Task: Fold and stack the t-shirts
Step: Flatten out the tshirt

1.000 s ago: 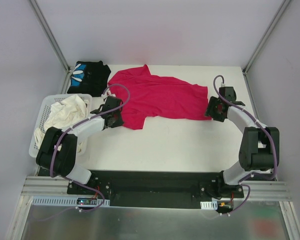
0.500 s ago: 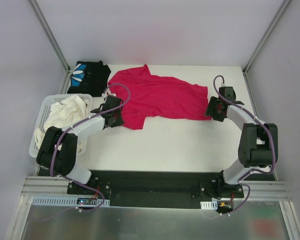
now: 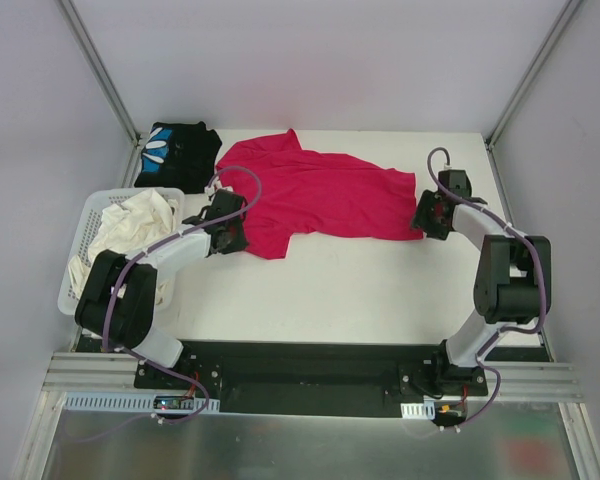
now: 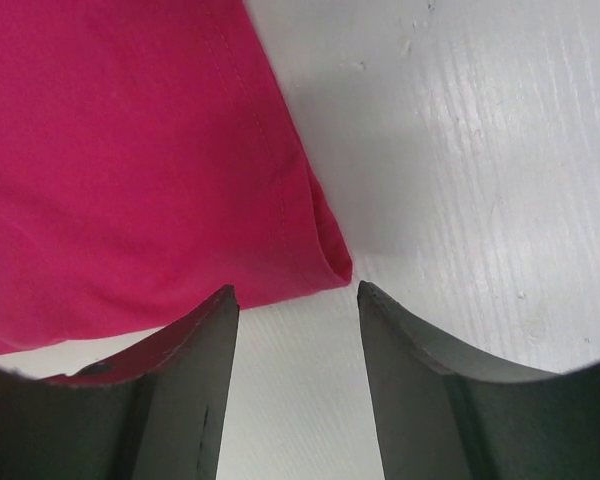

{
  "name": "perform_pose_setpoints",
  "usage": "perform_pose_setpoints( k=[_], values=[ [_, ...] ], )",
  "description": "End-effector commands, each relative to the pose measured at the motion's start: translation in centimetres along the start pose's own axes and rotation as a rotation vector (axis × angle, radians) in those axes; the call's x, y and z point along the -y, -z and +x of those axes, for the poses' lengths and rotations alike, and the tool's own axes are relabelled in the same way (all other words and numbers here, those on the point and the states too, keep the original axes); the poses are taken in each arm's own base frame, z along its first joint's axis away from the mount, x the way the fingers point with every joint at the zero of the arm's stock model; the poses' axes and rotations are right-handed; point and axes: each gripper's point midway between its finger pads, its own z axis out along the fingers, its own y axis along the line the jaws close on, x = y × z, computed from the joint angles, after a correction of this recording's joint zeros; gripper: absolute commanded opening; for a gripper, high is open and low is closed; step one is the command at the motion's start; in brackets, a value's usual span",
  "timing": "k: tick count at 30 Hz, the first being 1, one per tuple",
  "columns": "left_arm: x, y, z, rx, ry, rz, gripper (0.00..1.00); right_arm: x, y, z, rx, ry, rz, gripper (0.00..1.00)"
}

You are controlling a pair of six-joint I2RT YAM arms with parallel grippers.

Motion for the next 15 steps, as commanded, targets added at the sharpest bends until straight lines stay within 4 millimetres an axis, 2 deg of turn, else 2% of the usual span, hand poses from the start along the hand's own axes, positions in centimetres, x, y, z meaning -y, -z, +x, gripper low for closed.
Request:
perform_pose_setpoints(
  k=[1,9,11,15],
  values=[
    [0.29,-0.05,-0.49,0.008,-0.017,-0.012,0.09,-0.31,-0.49,-1.68,0.029,-0.02,-0.002,0.53],
    [0.5,0.1,-0.76,0.014,-0.02,-0.005,0.06,-0.81,-1.33,-1.13,0.001,-0.027,-0.03,0.53],
    [0.5,0.12,-0.72,0.014,-0.022,-0.005,0.06,-0.88,-1.41,-1.06,-0.002,-0.026,-0.031,0.47],
    [0.44,0.09,-0.72,0.015,-0.019,-0.006,0.01,-0.64,-1.34,-0.95,0.0,-0.029,-0.023,0.29]
  ],
)
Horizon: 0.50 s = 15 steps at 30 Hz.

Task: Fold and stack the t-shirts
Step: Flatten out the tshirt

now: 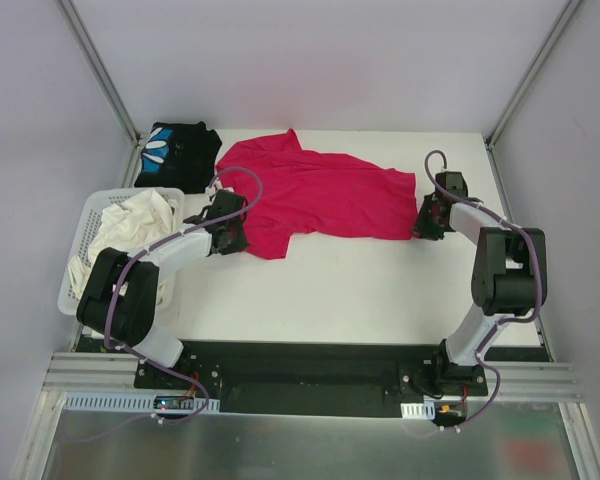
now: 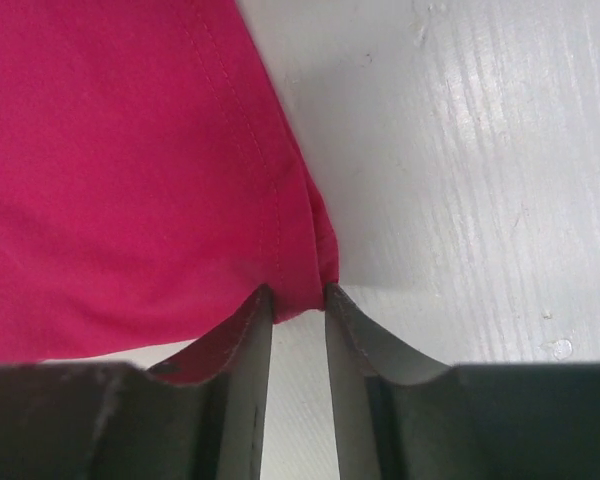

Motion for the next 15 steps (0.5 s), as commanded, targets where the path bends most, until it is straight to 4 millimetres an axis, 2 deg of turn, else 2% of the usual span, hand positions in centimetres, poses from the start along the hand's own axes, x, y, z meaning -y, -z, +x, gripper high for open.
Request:
perform_pose_setpoints(
  k=[1,8,15],
  values=[
    [0.6,0.5,-0.9,0.028,-0.015,0.005,0.01,-0.5,0.5,-1.7,0.045,-0.02,-0.02,0.26],
    [0.6,1.0,-1.2,0.043,-0.013,0.01,0.0,-0.5,1.1,-1.7,0.054,-0.02,-0.02,0.01],
    [0.8,2.1,-1.7,0.057,0.004,0.019,0.0,0.5,2.6,-2.1,0.092,-0.039,0.039,0.01]
  ],
)
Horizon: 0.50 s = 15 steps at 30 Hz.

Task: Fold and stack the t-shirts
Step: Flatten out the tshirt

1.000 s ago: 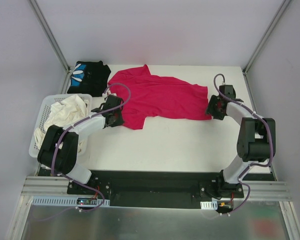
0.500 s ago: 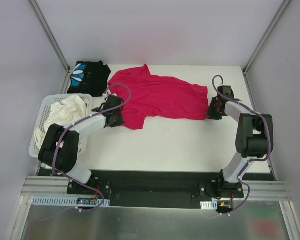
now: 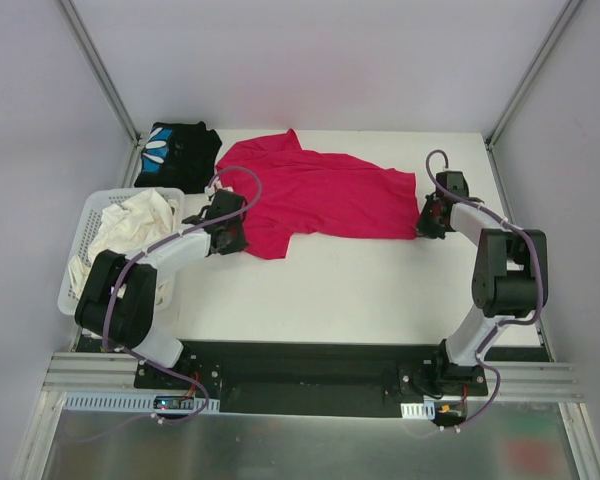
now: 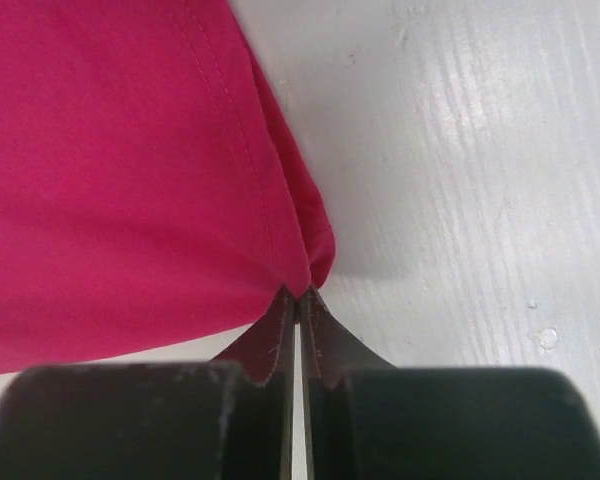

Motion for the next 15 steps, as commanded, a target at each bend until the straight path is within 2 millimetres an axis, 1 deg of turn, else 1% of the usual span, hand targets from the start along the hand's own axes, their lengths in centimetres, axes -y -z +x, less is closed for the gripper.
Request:
perform_pose_setpoints(
  k=[1,4,5,6,8,9,11,12,14,15],
  values=[
    [0.8,2.2,-1.7,0.055,0.005,0.017,0.0,1.0,3.1,-2.3,0.098,-0.047,0.034,0.01],
    [1.2,3.8,-3.4,0.087,-0.005,0.021,0.0,2.1,3.9,-2.3,0.114,-0.066,0.076,0.01],
    [1.3,4.5,-4.1,0.107,-0.008,0.019,0.0,2.2,4.6,-2.6,0.132,-0.07,0.076,0.01],
    [1.6,5.4,-5.6,0.144,-0.017,0.013,0.0,2.3,5.1,-2.8,0.146,-0.077,0.081,0.01],
    [1.4,6.6,-6.8,0.169,-0.026,-0.005,0.0,2.4,6.2,-2.9,0.16,-0.086,0.08,0.01],
    [1.8,7.6,-8.0,0.198,-0.033,0.001,0.0,2.4,6.6,-3.0,0.167,-0.088,0.077,0.01],
    [1.7,8.9,-8.7,0.216,-0.038,-0.007,0.0,2.4,7.4,-2.8,0.166,-0.085,0.073,0.01],
    [2.0,9.7,-9.5,0.236,-0.039,0.005,0.0,2.4,8.3,-2.9,0.182,-0.081,0.066,0.01],
    [1.9,11.1,-10.0,0.259,-0.041,0.009,0.0,2.5,9.2,-2.5,0.188,-0.074,0.066,0.01],
    [2.1,11.8,-10.4,0.273,-0.047,0.016,0.0,2.4,10.2,-2.7,0.213,-0.074,0.056,0.01]
  ],
)
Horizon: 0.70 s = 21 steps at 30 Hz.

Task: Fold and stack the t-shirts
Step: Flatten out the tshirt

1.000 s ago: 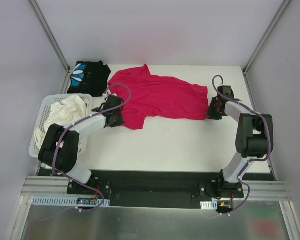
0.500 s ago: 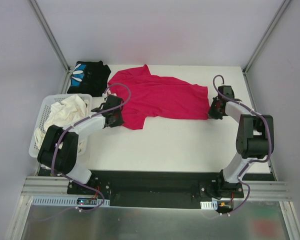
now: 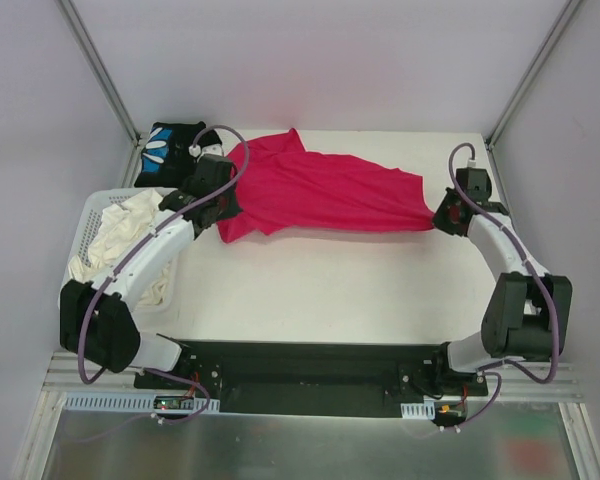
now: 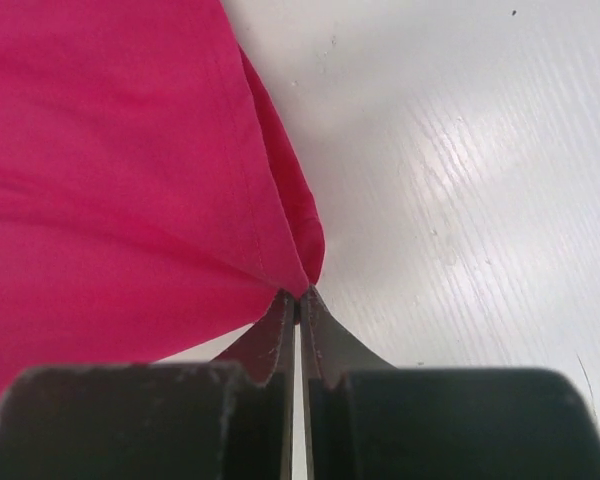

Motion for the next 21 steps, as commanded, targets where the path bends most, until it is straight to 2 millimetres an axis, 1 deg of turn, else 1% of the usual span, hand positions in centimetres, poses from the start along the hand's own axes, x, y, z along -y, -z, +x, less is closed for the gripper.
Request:
perform_pose_setpoints(
  k=[1,3,5,7,12,15,16,18,20,21],
  values=[
    [-0.3,3.9,-2.7,0.076,-0.04,-0.01,0.0,1.0,3.4,-0.2,0.044,-0.008,0.013,0.01],
    [-0.5,5.0,-3.1,0.088,-0.045,-0.011,0.0,1.3,4.0,0.5,0.037,-0.009,0.011,0.01],
    [-0.6,5.9,-3.1,0.091,-0.044,0.002,0.0,1.2,5.0,0.7,0.048,-0.012,-0.004,0.01],
    [-0.6,6.4,-2.6,0.082,-0.046,0.013,0.0,1.4,5.7,1.1,0.047,-0.016,-0.006,0.01],
    [-1.0,7.7,-2.3,0.074,-0.051,0.021,0.0,1.8,7.6,1.3,0.06,-0.013,-0.008,0.01],
    [-0.3,8.5,-2.2,0.062,-0.049,0.065,0.0,2.0,8.8,1.4,0.063,-0.004,-0.005,0.01],
    [-0.3,8.7,-1.8,0.047,-0.052,0.071,0.0,2.2,9.0,1.8,0.05,0.003,-0.004,0.01],
    [-0.3,9.1,-1.7,0.045,-0.052,0.082,0.0,2.0,9.7,2.4,0.039,0.007,-0.025,0.01],
    [-0.6,9.6,-1.4,0.039,-0.053,0.079,0.0,2.2,9.9,3.5,0.008,0.011,-0.031,0.01],
    [-0.7,9.7,-1.1,0.033,-0.057,0.079,0.0,2.3,10.4,3.8,0.011,0.013,-0.039,0.01]
  ],
)
